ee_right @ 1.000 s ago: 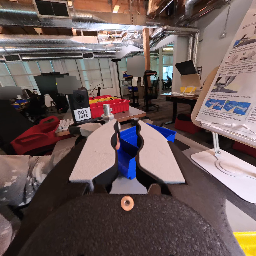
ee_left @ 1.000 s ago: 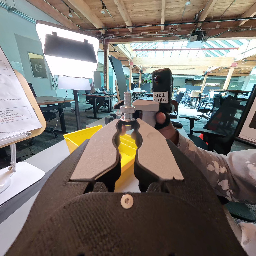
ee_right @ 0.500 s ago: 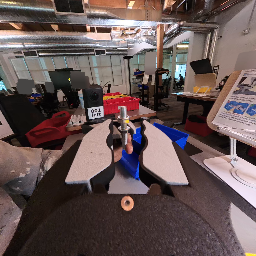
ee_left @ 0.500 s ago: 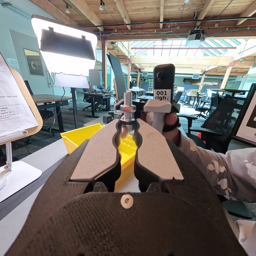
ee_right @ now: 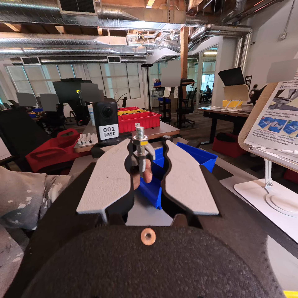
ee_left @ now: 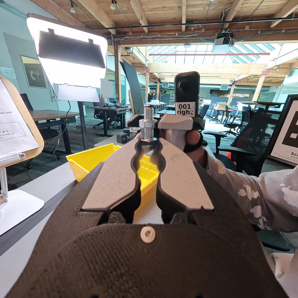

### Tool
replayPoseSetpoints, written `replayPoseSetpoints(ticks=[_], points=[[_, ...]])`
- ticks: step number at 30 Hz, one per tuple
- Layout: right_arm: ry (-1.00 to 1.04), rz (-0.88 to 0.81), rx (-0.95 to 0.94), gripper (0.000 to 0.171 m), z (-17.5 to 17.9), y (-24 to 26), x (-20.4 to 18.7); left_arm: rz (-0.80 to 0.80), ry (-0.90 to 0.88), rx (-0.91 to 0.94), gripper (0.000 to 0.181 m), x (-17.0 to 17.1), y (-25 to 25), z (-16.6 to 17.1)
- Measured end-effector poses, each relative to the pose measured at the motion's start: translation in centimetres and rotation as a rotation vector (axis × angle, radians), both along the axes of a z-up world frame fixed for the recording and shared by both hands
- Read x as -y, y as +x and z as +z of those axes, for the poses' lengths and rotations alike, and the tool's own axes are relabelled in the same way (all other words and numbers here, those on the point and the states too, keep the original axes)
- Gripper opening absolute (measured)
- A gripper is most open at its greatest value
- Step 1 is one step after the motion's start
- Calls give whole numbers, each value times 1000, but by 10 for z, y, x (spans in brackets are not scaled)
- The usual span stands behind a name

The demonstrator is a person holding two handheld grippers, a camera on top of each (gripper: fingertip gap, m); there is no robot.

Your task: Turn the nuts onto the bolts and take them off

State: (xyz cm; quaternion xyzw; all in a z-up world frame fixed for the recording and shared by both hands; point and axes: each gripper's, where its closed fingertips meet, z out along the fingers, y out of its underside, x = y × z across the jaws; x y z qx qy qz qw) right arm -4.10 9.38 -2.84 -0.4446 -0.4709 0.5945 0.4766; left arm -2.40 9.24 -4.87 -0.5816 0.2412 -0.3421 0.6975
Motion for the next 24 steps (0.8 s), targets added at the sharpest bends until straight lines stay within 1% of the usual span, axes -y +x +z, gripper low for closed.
replayPoseSetpoints(ticks=[1,2,3,4,6,11,14,15,16,17,19,24], points=[[1,-9,-4,37,0,1,-3,9,-2,4,18,-1,-1,1],[-14,-13,-8,31,1,3,-7,6,3,18,18,0,-4,2],[-38,-63,-18,17,2,6,-18,-8,3,27,18,1,-5,3],[-39,-92,-34,16,3,10,-26,2,5,21,18,0,-6,4],[-42,-73,-27,24,3,12,-25,14,7,10,19,-1,-7,3],[-2,-5,-4,36,1,2,-2,6,-9,7,18,-3,-3,-3],[-9,-16,-1,35,-1,2,-6,14,-5,11,18,-3,-3,-2],[-30,-42,-3,21,0,4,-14,-3,1,29,18,-1,-5,0],[-35,-90,-21,17,2,8,-24,-2,-4,34,18,-1,-6,1],[-34,-99,-29,17,3,11,-28,10,5,25,18,-1,-7,2],[-37,-69,-23,27,4,13,-24,14,5,18,18,-2,-7,2],[-1,-10,-2,37,2,2,-1,8,-10,2,18,-4,-2,-4]])
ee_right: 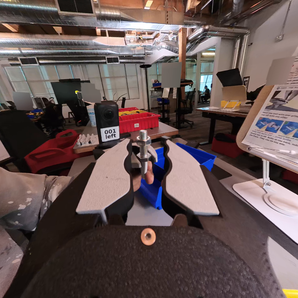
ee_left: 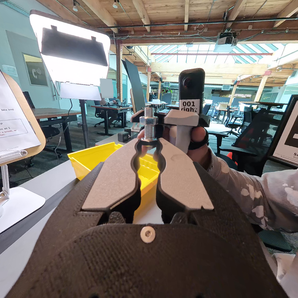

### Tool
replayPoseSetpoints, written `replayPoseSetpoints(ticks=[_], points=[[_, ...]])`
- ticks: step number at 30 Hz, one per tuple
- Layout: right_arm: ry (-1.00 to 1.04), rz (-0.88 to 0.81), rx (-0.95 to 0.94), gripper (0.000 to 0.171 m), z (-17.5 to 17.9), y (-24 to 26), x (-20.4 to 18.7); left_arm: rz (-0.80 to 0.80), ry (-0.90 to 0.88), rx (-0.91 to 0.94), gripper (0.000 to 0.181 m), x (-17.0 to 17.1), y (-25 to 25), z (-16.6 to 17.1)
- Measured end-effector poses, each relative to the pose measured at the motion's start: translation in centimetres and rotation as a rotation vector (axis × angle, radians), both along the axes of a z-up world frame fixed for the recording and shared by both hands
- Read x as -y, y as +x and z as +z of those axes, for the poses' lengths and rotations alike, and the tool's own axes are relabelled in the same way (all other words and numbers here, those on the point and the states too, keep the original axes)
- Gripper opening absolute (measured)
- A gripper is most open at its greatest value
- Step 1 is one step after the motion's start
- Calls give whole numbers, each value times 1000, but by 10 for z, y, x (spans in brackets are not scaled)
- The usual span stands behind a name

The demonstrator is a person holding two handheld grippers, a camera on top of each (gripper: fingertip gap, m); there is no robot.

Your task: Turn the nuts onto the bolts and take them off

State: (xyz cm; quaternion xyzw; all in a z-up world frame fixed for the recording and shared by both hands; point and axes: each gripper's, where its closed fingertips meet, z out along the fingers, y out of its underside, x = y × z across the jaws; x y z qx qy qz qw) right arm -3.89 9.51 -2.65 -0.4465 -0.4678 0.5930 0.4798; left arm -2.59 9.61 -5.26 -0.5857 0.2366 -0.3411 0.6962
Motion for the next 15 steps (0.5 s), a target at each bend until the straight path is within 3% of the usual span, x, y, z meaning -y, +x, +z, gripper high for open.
replayPoseSetpoints(ticks=[4,5,7,15], points=[[-20,-6,-3,36,-1,2,-6,-2,2,6,18,1,1,2],[-41,-41,-8,21,0,4,-15,-16,9,22,18,3,-1,4],[-39,-86,-29,19,1,10,-27,-7,12,17,19,3,-3,6],[-7,-5,-5,36,0,-1,-1,-8,9,2,19,2,3,2]])
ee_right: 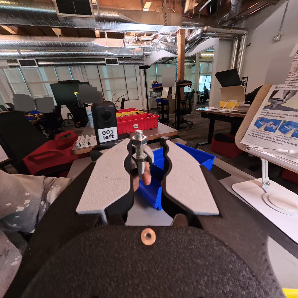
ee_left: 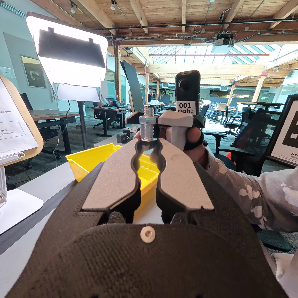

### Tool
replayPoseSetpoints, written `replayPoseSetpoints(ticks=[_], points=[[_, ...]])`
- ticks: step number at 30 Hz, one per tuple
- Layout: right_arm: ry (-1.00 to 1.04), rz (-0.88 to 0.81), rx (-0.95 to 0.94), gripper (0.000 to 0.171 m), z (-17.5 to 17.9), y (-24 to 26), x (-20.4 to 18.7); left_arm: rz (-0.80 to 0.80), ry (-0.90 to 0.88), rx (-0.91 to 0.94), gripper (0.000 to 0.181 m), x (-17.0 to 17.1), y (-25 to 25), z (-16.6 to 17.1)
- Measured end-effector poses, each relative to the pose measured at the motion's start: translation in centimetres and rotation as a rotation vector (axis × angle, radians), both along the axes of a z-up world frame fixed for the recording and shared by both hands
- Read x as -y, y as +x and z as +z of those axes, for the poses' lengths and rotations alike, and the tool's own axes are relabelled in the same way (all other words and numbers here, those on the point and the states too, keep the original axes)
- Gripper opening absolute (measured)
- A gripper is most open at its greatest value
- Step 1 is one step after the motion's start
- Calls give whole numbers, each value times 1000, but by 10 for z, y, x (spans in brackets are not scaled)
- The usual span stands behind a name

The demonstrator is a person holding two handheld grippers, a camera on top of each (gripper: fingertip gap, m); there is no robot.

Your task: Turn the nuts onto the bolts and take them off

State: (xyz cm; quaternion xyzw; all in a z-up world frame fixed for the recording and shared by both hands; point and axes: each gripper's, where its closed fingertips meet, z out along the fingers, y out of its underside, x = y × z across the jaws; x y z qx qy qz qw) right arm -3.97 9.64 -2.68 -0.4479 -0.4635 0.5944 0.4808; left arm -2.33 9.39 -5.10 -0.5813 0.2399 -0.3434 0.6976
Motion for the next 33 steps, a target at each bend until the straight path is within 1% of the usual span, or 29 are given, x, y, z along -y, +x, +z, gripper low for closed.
replayPoseSetpoints(ticks=[1,2,3,4,5,7,11,14,15,16,17,18,20,23,26,27,28,29,31,33], points=[[-3,-6,-3,38,0,1,-3,7,-4,-1,18,-1,-1,0],[-20,-5,0,35,0,2,-6,8,-4,13,18,-1,-3,0],[-46,-51,-6,19,1,5,-16,-10,2,32,18,0,-5,3],[-43,-85,-31,19,3,9,-23,-7,1,31,18,1,-6,4],[-45,-81,-35,21,3,11,-25,4,10,19,18,1,-6,4],[-46,-36,-19,31,4,10,-17,7,9,10,18,1,-5,4],[-5,13,8,39,1,1,2,6,4,-2,18,-1,-1,0],[-9,-8,19,37,0,3,-5,11,7,0,18,0,-2,1],[-40,-46,24,20,0,6,-15,-6,15,16,18,2,-3,3],[-41,-90,4,20,2,10,-25,-4,11,18,18,2,-5,4],[-39,-97,-4,21,3,14,-28,8,19,7,18,2,-5,5],[-42,-79,5,26,3,15,-27,16,23,-2,19,2,-6,5],[-23,-27,30,36,3,13,-15,14,17,-2,18,1,-5,3],[8,7,62,42,0,6,0,16,12,-18,18,-1,-1,-2],[12,-15,73,41,-3,4,-4,16,20,-23,19,1,1,0],[-9,-27,68,32,-2,7,-9,9,29,-10,19,2,0,2],[-37,-83,53,18,0,11,-22,-2,25,1,19,3,-1,3],[-48,-109,30,16,2,16,-30,4,26,-4,19,3,-3,4],[-52,-84,30,25,4,19,-29,15,29,-8,18,2,-4,4],[-15,-45,33,32,5,16,-16,15,20,-7,18,1,-3,2]])
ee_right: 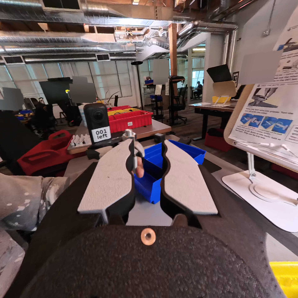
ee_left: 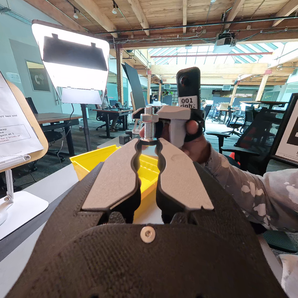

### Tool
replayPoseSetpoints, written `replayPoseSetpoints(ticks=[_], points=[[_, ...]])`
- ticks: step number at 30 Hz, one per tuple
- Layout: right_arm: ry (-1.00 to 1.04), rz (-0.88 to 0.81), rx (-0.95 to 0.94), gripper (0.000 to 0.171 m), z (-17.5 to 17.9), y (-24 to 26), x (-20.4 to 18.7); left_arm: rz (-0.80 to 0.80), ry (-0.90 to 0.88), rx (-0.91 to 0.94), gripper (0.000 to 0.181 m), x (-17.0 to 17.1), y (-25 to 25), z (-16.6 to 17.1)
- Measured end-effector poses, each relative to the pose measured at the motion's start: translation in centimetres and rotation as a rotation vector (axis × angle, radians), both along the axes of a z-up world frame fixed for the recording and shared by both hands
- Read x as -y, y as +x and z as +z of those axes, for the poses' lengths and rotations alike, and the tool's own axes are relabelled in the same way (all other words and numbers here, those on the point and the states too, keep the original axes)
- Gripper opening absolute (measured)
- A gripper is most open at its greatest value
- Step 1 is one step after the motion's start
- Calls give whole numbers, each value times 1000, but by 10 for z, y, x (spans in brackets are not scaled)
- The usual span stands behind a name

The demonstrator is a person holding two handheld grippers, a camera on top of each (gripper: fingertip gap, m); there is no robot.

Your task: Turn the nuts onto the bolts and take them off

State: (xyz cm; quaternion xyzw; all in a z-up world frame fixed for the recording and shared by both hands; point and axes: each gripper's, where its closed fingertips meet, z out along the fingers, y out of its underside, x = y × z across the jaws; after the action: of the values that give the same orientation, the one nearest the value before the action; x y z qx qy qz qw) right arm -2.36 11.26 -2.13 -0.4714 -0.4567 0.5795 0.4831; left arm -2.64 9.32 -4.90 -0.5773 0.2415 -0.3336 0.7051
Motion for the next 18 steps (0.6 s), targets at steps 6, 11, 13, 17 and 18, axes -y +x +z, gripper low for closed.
replayPoseSetpoints(ticks=[6,11,13,17,18], points=[[27,26,43,39,-8,-13,14,5,-4,-20,18,-1,6,-4],[-29,-35,16,22,-3,-1,-6,4,10,-6,18,2,-1,3],[-16,-4,12,29,-1,-3,1,2,3,-8,18,1,0,1],[12,39,19,38,-3,-11,18,-5,-5,-23,18,0,6,-4],[9,35,22,38,-4,-12,17,-4,-2,-26,18,0,7,-4]])
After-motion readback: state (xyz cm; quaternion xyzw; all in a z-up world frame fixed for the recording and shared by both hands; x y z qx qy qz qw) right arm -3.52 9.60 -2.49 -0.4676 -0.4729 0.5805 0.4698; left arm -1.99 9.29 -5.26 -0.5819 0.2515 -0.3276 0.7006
